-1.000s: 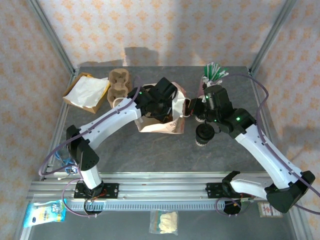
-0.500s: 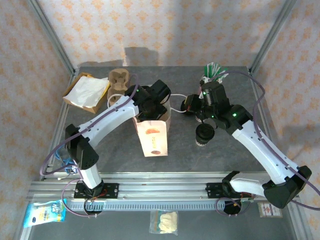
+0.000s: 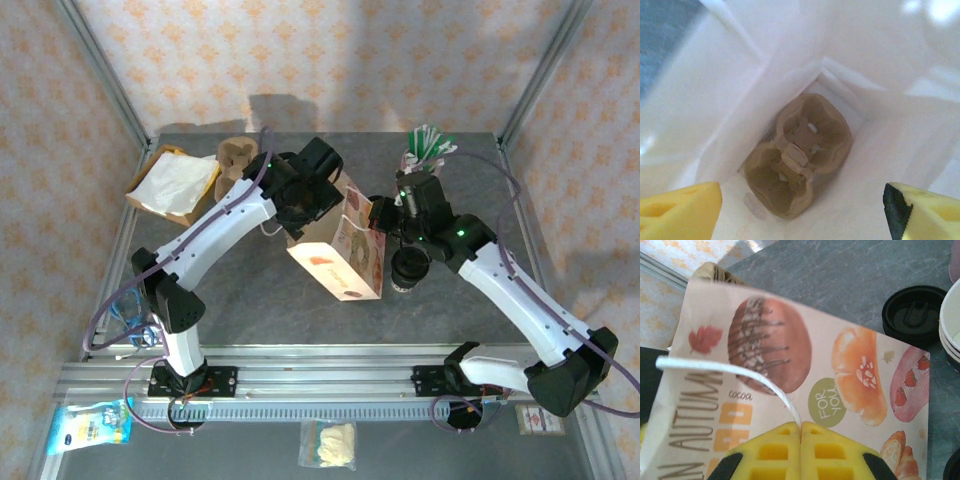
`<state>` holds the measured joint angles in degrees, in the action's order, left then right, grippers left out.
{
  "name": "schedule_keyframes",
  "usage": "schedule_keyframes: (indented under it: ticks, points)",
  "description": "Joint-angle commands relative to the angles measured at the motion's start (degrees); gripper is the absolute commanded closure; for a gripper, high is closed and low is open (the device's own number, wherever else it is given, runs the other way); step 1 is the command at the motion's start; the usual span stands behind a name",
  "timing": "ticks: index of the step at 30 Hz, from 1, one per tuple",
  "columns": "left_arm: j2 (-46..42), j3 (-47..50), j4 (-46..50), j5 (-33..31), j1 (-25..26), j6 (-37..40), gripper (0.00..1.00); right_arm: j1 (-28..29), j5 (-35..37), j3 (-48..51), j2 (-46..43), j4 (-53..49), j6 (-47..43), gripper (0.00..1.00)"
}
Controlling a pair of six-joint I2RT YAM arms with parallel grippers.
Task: Pack the takeout coffee
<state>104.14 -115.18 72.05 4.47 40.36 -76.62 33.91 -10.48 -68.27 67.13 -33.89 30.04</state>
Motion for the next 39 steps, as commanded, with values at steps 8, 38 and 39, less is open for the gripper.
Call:
schedule_keyframes:
  ticks: [8,38,39]
  points:
    - [-0.5,-5.8,6.1,-8.4,-2.6,15.3,0.12,-0.2,2.7,-0.3,-1.1,-1.1,0.9,1.00]
    - [-6.7,5.1,-1.5,-4.2,-5.9,37.1,1.00,-0.2,0.4,-0.2,-2.8,-3.3,1.4,1.00]
    - [-7.0,4.4,0.5,-5.4,-5.9,37.3,1.00,-0.2,0.0,-0.4,-2.6,-3.3,1.6,1.00]
